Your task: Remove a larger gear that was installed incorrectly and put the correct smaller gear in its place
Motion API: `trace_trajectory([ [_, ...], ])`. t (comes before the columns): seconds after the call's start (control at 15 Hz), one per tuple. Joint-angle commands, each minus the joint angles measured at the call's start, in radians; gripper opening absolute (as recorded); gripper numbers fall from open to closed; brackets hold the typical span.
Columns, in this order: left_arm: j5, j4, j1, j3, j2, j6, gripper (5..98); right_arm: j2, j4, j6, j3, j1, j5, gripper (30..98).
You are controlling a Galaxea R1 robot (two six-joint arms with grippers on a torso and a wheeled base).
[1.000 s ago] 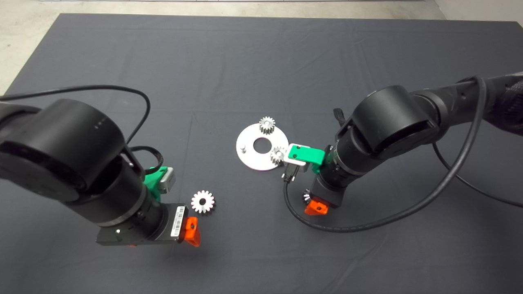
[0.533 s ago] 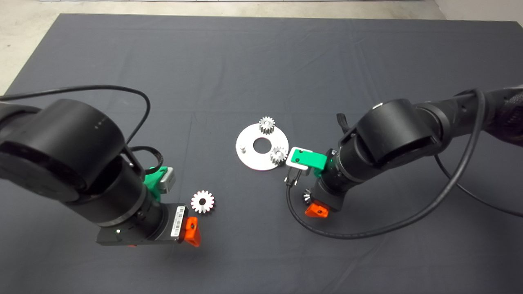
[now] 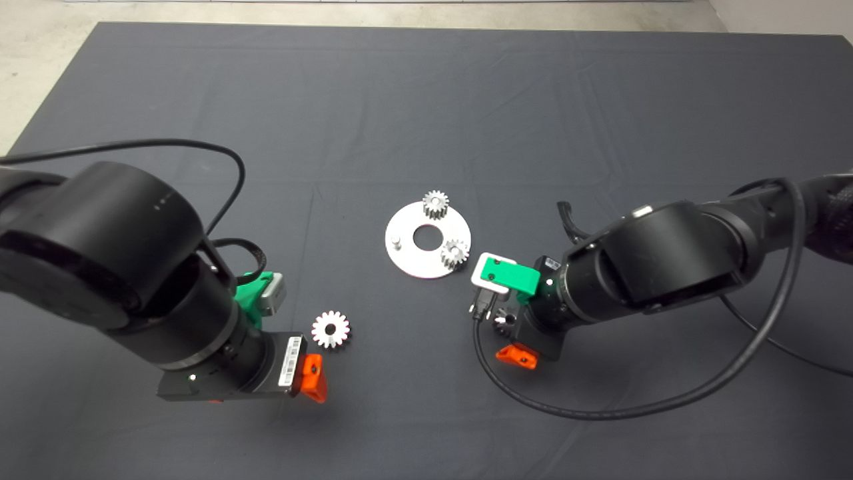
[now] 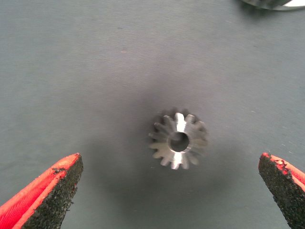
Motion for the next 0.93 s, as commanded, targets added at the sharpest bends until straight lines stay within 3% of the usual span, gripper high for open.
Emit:
trace_trajectory([
  [0.0,0.004,0.003,-0.016,0.01,-0.006,-0.007,97.6,-0.008,-0.103,0.025,0.029,-0.027,-0.051,97.6],
  [0.53,0.003,0.003,-0.016,0.018,-0.006,-0.012,97.6,-0.004,-0.274,0.03,0.029,-0.096,-0.045,97.6],
  [0.87,0.004,0.003,-0.014,0.019,-0.004,-0.012,97.6,-0.009,-0.319,0.106,0.026,-0.108,-0.046,97.6],
])
